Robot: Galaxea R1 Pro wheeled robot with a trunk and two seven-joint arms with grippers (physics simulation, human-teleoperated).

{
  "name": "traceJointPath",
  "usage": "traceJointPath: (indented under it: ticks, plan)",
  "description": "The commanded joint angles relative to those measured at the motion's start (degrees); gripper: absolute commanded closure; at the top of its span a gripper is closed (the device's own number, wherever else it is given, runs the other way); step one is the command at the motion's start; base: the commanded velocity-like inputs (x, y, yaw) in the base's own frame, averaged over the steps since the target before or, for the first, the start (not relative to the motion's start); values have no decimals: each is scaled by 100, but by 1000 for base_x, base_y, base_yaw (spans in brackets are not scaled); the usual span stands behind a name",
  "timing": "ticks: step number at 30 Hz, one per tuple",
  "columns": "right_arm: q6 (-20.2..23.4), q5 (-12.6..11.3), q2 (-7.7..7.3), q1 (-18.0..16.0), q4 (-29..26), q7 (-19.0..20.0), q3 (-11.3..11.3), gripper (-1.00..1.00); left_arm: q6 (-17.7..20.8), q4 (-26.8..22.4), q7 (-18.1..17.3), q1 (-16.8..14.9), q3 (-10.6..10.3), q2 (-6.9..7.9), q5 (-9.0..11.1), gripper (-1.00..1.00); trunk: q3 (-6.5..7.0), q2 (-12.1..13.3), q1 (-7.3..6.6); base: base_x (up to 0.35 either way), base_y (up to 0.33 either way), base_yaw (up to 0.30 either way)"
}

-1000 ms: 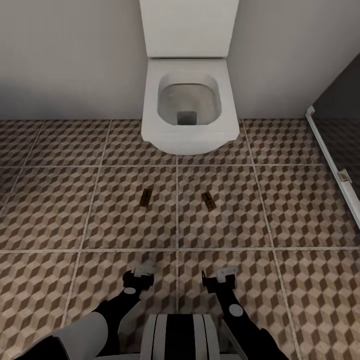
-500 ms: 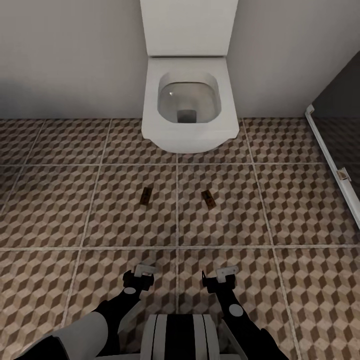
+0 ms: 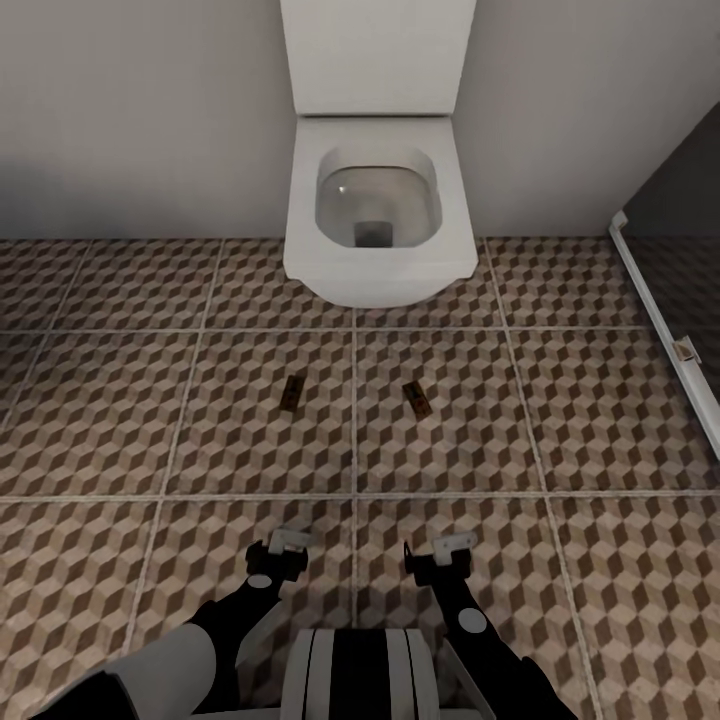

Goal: Take the four mousetraps from the cabinet in the bathroom and place them on the bathroom floor. Make sure all four end up on the same floor surface, and ensure that at least two of them are either under or directly next to the same bathroom sink.

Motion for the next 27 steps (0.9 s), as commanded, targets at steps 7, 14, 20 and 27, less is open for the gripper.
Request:
traceJointPath:
  ticks: [7, 14, 20, 27]
  plan:
    - [-23, -38, -5, -4, 5, -38, 25, -100, -26, 6, 28, -4, -49, 1, 59, -100, 153, 9, -19, 0, 0, 0]
    - [-23, -38, -5, -4, 5, -38, 25, -100, -25, 8, 30, -4, -50, 1, 59, -100, 283, 251, -153, 0, 0, 0]
    - [-54, -38, -6, -4, 5, -38, 29, -100, -24, 11, 29, -4, -49, 1, 59, -100, 391, 491, -285, 0, 0, 0]
    - [-87, -38, -6, -4, 5, -38, 33, -100, -25, 12, 28, -4, -49, 1, 59, -100, 517, 772, -438, 0, 0, 0]
